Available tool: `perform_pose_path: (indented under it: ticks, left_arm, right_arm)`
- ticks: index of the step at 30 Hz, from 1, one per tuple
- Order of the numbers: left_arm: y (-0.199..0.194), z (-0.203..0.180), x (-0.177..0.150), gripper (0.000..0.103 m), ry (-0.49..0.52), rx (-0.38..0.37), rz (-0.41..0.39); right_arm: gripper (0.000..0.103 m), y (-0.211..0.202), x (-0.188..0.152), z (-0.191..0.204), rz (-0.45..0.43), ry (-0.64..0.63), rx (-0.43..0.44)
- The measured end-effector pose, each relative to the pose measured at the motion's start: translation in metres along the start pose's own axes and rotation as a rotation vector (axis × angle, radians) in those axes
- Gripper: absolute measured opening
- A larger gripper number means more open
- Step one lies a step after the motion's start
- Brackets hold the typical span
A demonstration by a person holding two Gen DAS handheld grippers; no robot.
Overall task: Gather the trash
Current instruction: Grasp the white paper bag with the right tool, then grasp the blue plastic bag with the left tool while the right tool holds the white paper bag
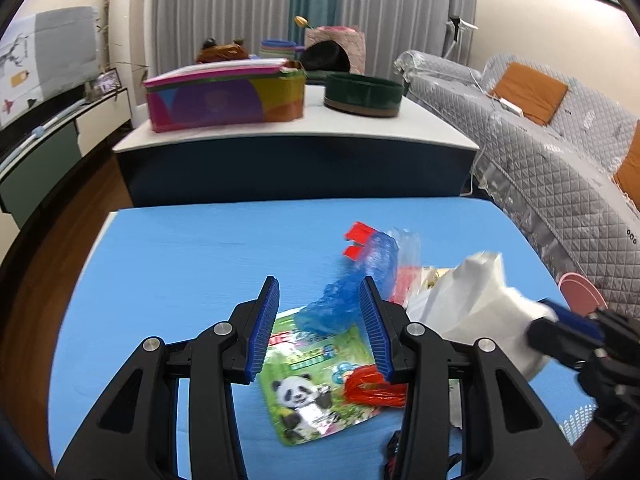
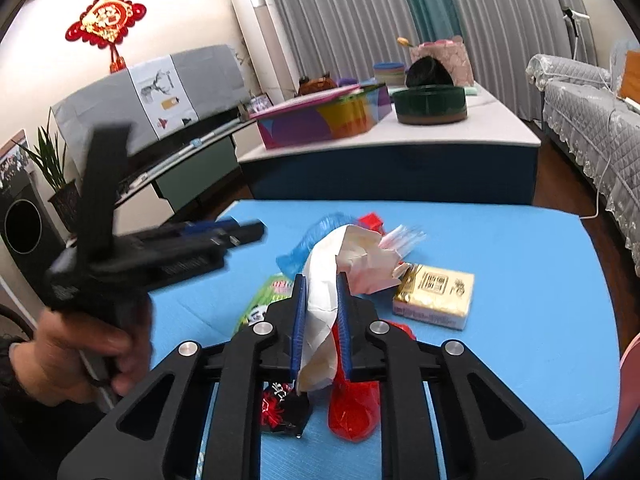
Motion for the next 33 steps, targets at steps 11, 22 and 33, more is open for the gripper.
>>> perform_pose_path:
  ticks: [11,22,33]
  left_arm:
    - [0.039,-0.025,-0.013,0.050,0.033,-0.016,0.088]
    - [0.042,-0.025,-0.030,0.050,0.051,-0.027,0.178]
    - [0.041,-0.017,-0.052,0.000,0.094,0.015,0.267]
  right_arm:
    - [0.014,-0.020,0.013,-0.024,-0.057,0.022,-0.041]
    - [0.012,-0.036,0.026,-0.035,-0.118,0.053,-0.061]
    - [0.003,-0.061,0.036,-0.040,-0.167,0.058,-0.110]
Point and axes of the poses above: each gripper's, at about its wrist camera, not at the fingertips, and y roughly the way its jaws point, z to its left, x to its top, the point moved 7 cm from there along y, roughly the way its jaws point, and after that the axes turned 9 degrees about -z, right-handed, at the moved point
